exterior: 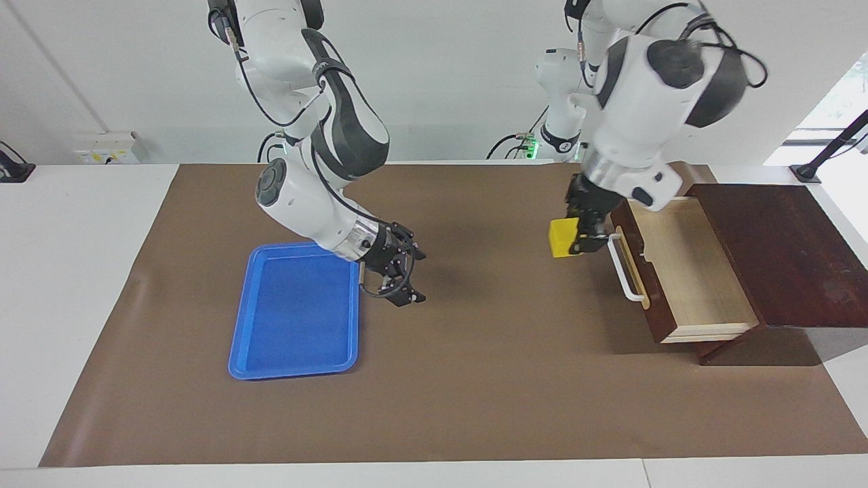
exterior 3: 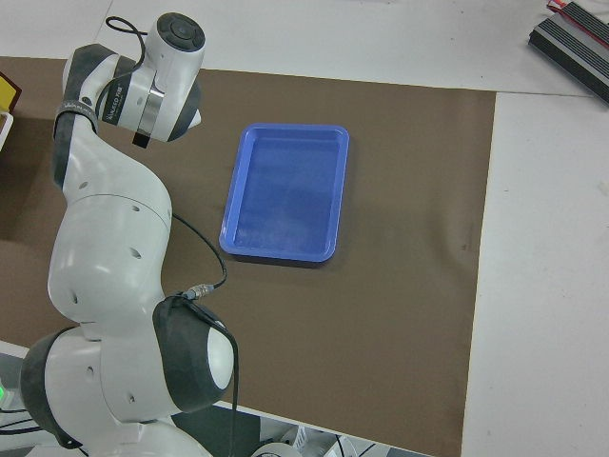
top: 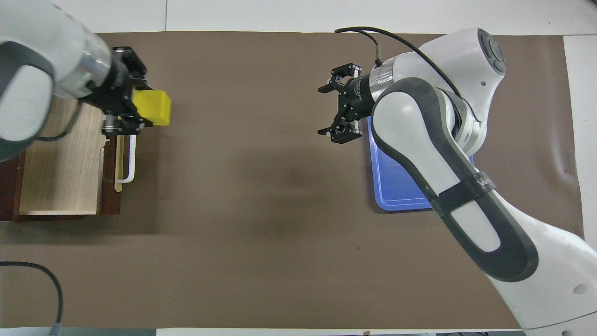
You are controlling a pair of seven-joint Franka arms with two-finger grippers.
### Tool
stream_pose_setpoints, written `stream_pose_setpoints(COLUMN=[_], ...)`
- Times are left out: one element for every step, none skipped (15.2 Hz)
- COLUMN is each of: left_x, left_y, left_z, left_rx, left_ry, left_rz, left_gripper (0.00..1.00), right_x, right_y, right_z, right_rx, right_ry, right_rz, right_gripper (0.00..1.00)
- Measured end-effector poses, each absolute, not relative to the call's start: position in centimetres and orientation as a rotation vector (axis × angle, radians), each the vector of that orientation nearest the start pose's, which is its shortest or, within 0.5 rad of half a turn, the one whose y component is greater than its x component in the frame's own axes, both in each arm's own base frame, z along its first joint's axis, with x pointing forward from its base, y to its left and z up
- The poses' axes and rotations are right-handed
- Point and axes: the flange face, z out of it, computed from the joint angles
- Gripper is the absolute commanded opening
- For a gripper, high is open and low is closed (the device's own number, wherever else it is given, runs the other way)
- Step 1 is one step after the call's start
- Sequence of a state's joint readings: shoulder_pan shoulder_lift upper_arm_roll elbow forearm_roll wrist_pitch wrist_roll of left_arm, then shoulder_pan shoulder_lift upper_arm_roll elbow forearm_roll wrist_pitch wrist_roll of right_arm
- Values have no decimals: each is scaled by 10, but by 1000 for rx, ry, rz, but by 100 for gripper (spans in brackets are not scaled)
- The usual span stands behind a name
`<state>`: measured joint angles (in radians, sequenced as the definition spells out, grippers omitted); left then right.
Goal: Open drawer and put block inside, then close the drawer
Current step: 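Lower the block into the drawer with the left gripper while the right gripper withdraws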
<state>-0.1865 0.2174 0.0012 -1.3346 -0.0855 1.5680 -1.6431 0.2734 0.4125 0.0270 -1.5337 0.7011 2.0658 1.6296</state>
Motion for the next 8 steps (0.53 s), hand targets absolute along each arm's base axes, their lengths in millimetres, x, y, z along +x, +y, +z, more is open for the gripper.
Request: stream_pose_setpoints(left_x=[611,612,612,610,608,605,601,596], left_y=[-75,-30,7,35,51,57,54,50], left_z=[612,609,600,586,568,547,526,505], left_rx=[-2405,-2413,-2420,-2428,-2431,-2433,-2435,-2441], left_ry=[-2128,-2126,-2128,-2132,-2138,-2142,-2139,-2124], left_rz=[94,99,100,92,82,71,72,83], left_gripper=[0,0,0,0,0,0,0,0], right_x=[658,662,665,668,669,670,670,669], right_y=[222,207,190,174,157,141,123,103], right_z=[447,454,461,468,476,482,488,492], right_rx=[-1778,-1788,-1811,-1843,-1883,-1927,-1981,-2045], right_ry=[1915,1923,1926,1917,1894,1859,1818,1766], right_rz=[627,609,584,560,533,508,481,456], right_gripper=[100,100,100,100,100,100,100,100])
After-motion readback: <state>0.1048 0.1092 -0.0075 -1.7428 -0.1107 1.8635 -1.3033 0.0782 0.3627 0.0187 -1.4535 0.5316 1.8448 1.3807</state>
